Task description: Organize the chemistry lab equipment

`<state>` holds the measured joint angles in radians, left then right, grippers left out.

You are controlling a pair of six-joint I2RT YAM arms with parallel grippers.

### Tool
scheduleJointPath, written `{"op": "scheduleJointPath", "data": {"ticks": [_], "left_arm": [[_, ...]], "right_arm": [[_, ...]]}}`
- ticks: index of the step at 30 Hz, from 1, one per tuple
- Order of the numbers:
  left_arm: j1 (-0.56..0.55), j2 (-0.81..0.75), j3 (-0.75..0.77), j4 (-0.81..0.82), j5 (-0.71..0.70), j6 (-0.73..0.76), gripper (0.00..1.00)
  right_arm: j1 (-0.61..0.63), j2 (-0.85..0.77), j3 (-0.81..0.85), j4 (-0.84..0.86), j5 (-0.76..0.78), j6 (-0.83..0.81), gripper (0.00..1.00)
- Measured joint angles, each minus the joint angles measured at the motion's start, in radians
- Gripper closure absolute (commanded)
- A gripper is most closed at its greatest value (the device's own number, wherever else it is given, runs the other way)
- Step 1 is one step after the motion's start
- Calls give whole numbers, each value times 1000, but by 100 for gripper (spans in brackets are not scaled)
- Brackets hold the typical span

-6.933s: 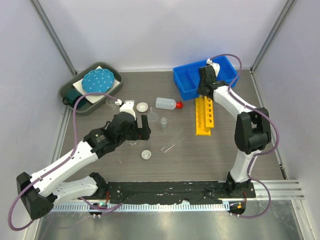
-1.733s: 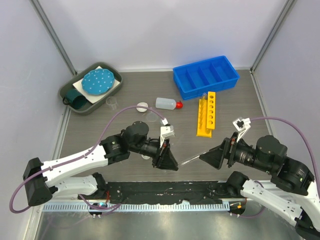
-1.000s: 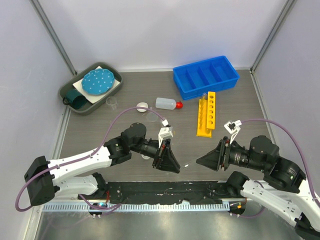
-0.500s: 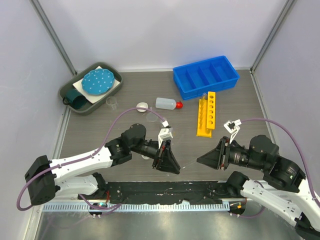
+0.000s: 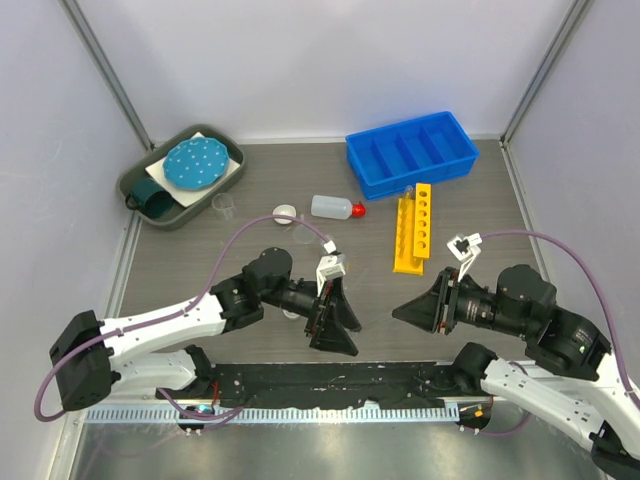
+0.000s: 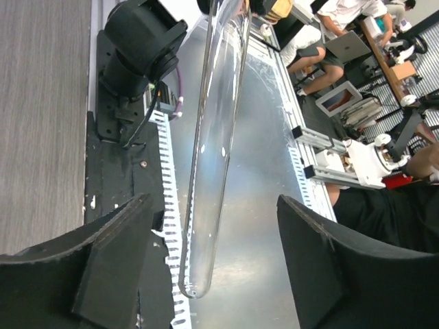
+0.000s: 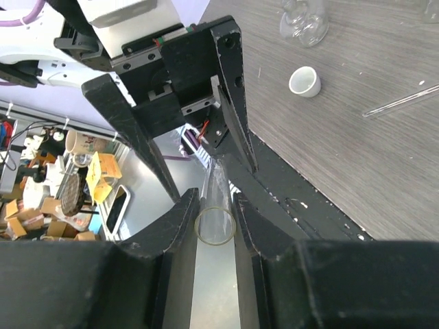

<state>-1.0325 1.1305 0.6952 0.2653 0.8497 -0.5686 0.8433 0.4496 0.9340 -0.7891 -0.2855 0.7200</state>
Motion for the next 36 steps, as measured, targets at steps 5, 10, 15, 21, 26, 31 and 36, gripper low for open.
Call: {"op": "scheduleJointPath", "data": {"ticks": [5,10,15,21,26,31,36], "left_arm": [[0,-17,18,-117,-80,22,0],[0,-34,168,-394,-307,65,0],[1,-53,327,-642,-677,70,1],[5,-52,399,-868,-1043,18,2],[5,-51,367,-916,-1123,-3,4],[5,-51,338,-929,-1138,-11,4],[5,-54,317,-927,-1131,-10,5]], "right_arm": [[0,43,37,-14,67,-27,89],[0,129,110,-58,179,-72,89],[0,248,213,-101,349,-121,89],[0,430,331,-146,622,-180,90],[-28,594,414,-155,829,-225,92],[-244,737,489,-117,835,-286,93],[-451,864,555,-63,792,-335,94]]}}
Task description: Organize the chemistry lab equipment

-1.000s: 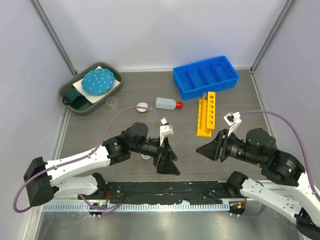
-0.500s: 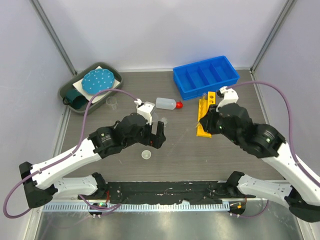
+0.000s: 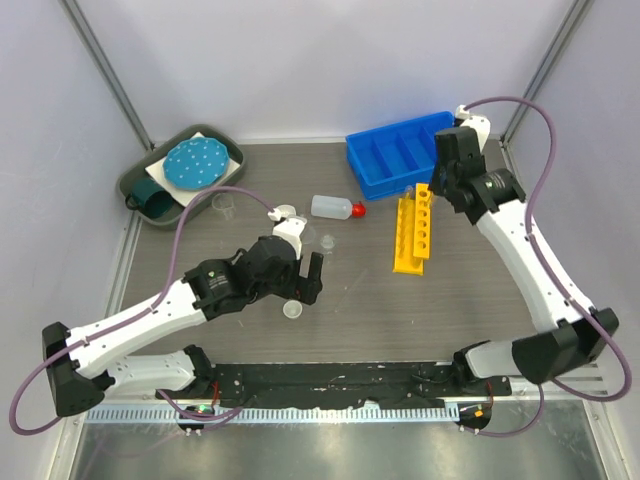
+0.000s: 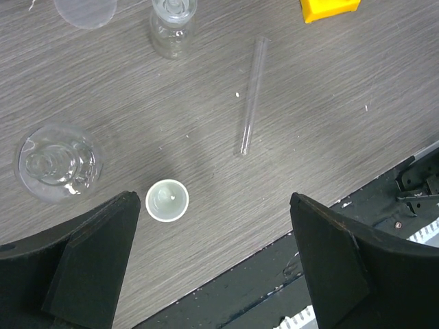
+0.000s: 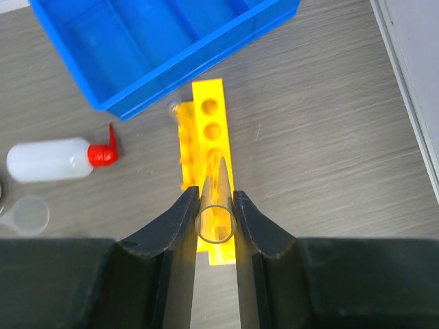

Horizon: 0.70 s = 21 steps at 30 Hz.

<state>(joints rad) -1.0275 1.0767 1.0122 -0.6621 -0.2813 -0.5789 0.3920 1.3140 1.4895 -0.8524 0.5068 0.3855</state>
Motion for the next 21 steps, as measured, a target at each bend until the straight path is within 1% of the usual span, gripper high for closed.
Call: {"op": "scheduleJointPath", "data": {"ticks": [2,5,11,15,21], "left_arm": [[-2,-5,-6,1,12,0,4],[-11,-21,-24,13,27,-5,5],[-22,-30,-46,22,50,-16,5],[-24,-30,-52,22,55,-15,4],[-24,-30,-52,22,54,-14,4]], "right_arm": [[-56,58,32,24,-23,-14,93],[-109,148,82,55,-49,-25,94],[-145,299,177,84,-88,-44,94],[-159,352,217,91,-112,-53,94],[-183,360,223,97,-130,-64,94]]}}
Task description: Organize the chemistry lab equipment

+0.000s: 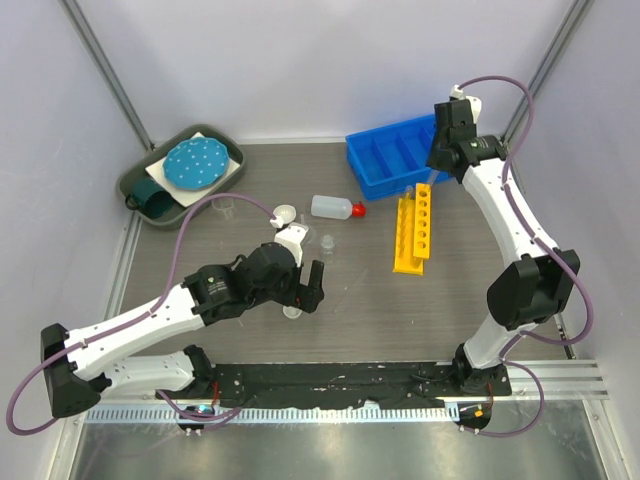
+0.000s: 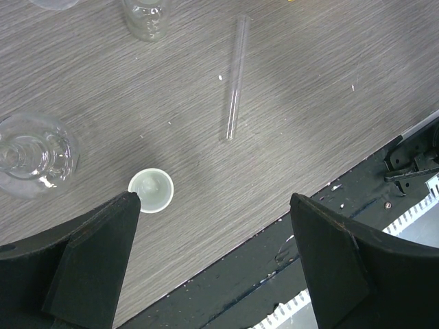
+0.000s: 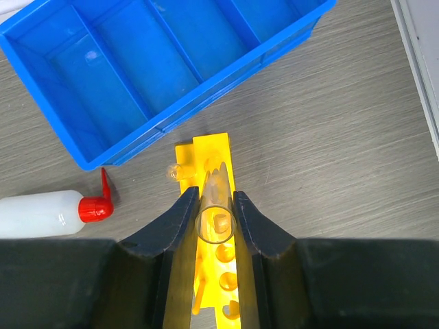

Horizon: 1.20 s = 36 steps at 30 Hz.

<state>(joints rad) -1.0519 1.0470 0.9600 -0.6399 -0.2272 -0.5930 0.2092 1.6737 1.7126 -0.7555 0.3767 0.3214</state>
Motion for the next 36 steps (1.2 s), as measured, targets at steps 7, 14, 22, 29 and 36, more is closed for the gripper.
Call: {"op": "scheduleJointPath", "data": {"ticks": [7,14,22,29,36], "left_arm": [[0,0,0,0,0,0,4],[0,-5,0,0,-1,-1,4],[0,-21,-14,1,-5,-1,5],[0,-22,-16,1,-8,-1,4],[0,-23,-17,1,-8,-1,4]], "right_arm": [[-11,2,-1,6,-24,-6,94],[-11,14,-55,39,-57,-6,94],[-10,40,-97,52,-76,-6,94],[-2,64,-102,58,-68,-6,94],[8,106,-113,68,-52,-6,94]]}}
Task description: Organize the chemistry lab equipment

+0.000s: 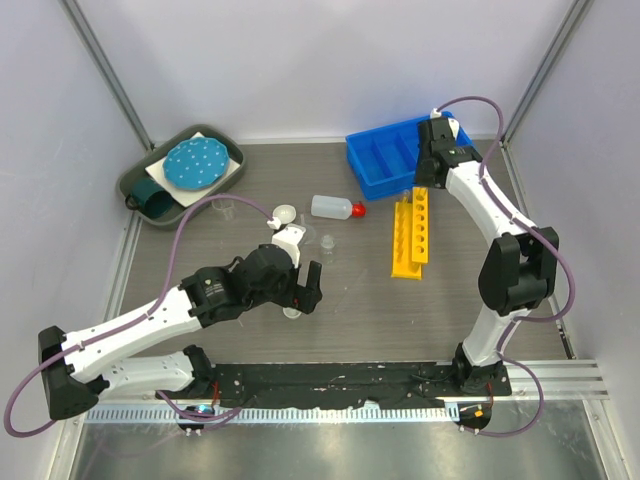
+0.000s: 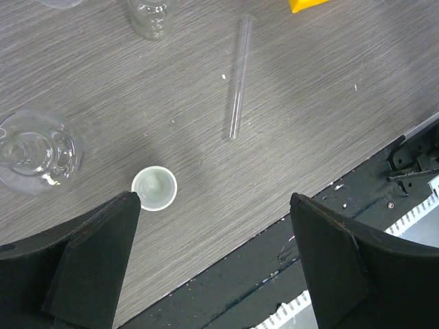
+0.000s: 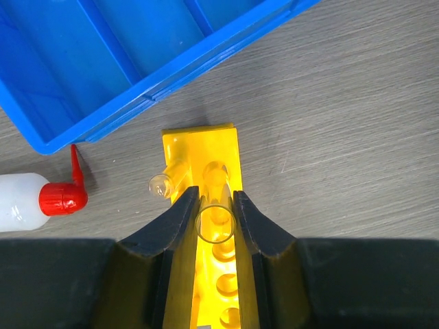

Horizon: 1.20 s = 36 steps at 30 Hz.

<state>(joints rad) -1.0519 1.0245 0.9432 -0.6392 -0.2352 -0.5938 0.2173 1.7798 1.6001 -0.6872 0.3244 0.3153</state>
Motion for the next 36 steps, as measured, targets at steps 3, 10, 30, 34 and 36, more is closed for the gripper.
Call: {"op": "scheduleJointPath", "data": {"ticks": [3,10,30,34,36], "left_arm": [[0,0,-3,0,0,0,4],[0,-2,-7,2,0,0,4],[-67,135,5,26,-50,12,6],[-102,241,9,72,-78,26,6],[-109,307,17,103,-91,29,6]], "right_arm": [[6,2,0,9,8,-2,93],[13,6,0,14,22,-5,67],[90,-143,-23,-42,65,-21,27],[161,-338,-93,-43,88,-16,28],[193,-428,-130,-42,80,-8,27]]}}
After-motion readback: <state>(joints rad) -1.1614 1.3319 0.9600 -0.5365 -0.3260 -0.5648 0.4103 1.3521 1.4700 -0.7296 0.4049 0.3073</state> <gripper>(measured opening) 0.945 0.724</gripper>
